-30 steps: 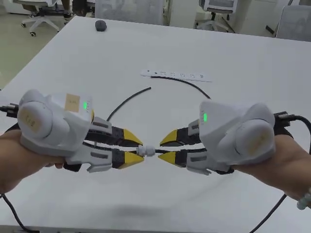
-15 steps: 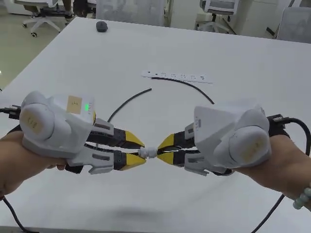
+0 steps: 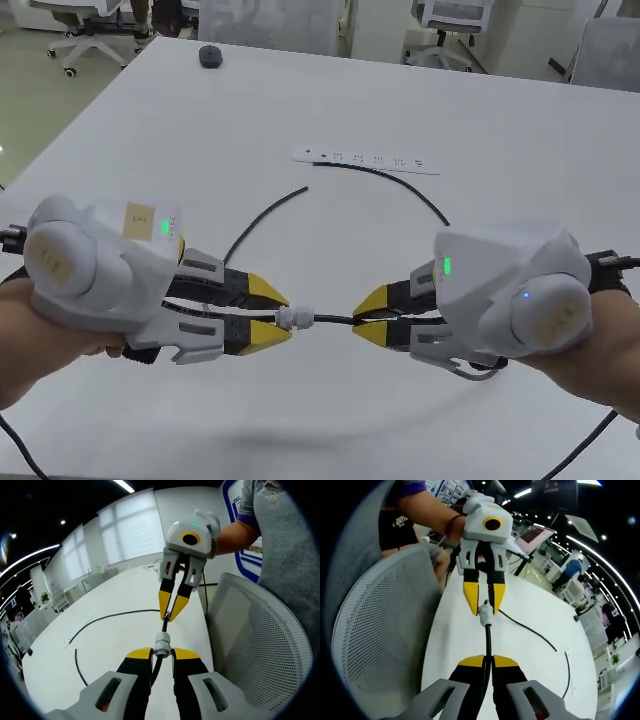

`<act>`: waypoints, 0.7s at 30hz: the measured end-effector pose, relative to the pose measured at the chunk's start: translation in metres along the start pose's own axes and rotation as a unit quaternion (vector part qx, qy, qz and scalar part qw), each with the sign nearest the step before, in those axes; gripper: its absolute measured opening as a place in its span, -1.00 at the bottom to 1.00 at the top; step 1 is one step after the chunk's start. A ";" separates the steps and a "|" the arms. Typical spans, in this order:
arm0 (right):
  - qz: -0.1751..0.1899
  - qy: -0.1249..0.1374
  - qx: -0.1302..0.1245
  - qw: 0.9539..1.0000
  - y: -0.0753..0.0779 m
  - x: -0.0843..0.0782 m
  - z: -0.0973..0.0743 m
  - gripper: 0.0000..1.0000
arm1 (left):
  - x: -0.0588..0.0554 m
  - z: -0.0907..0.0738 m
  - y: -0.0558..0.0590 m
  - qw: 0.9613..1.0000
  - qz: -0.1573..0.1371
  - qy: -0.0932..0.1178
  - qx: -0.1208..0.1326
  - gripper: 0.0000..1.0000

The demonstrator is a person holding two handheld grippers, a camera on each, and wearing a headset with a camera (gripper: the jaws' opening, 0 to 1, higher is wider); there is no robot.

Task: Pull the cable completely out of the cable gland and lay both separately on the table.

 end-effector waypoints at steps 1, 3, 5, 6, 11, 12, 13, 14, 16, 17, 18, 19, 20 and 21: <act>0.001 -0.002 0.001 1.000 0.000 -0.002 0.000 -1.00 | -0.001 -0.001 0.000 1.000 0.000 -0.001 0.000 -0.70; 0.008 -0.007 0.001 1.000 0.000 -0.008 -0.001 -1.00 | -0.003 -0.002 -0.002 1.000 -0.001 -0.001 0.001 -0.70; 0.011 -0.010 0.002 1.000 0.001 -0.013 -0.001 -1.00 | -0.003 -0.004 -0.002 1.000 -0.001 -0.002 0.001 -0.70; 0.013 -0.013 0.002 1.000 0.001 -0.015 -0.001 -1.00 | -0.004 -0.004 -0.003 1.000 -0.001 -0.003 0.001 -0.70; 0.019 -0.030 0.000 0.999 0.002 -0.028 0.000 -1.00 | -0.005 -0.007 -0.005 1.000 -0.001 -0.005 0.004 -0.70; 0.020 -0.033 0.001 0.999 0.002 -0.031 0.001 -1.00 | -0.005 -0.008 -0.005 1.000 -0.001 -0.005 0.005 -0.70; 0.023 -0.035 0.003 0.999 0.003 -0.034 0.001 -1.00 | -0.005 -0.008 -0.005 1.000 -0.002 -0.004 0.004 -0.70; 0.026 -0.038 0.003 0.999 0.003 -0.037 0.002 -1.00 | -0.006 -0.008 -0.005 1.000 -0.001 -0.005 0.005 -0.70; 0.027 -0.048 0.004 0.998 0.003 -0.044 0.004 -1.00 | -0.006 -0.008 -0.005 1.000 -0.001 -0.006 0.005 -0.70; 0.028 -0.051 0.004 0.998 0.002 -0.046 0.004 -1.00 | -0.006 -0.008 -0.005 1.000 -0.001 -0.006 0.005 -0.70; 0.030 -0.058 0.006 0.998 0.002 -0.051 0.006 -1.00 | -0.006 -0.008 -0.005 1.000 -0.001 -0.007 0.006 -0.70; 0.033 -0.068 0.008 0.997 0.002 -0.055 0.007 -1.00 | -0.006 -0.009 -0.005 1.000 -0.002 -0.007 0.006 -0.70; 0.032 -0.075 0.006 0.997 0.002 -0.059 0.007 -1.00 | -0.006 -0.009 -0.005 1.000 -0.002 -0.007 0.007 -0.70; 0.028 -0.089 0.008 0.996 0.001 -0.064 0.008 -1.00 | -0.007 -0.010 -0.005 1.000 -0.002 -0.008 0.008 -0.70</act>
Point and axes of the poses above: the centre of the closed fingertips' face, and the gripper's own axes: z roughly forward along the fingers, y roughly to its right, x roughly out of its top, the point moved 10 cm from there along -z, roughly backward along the fingers, and after that the axes turned 4 degrees about -x, right-handed, at the moved point
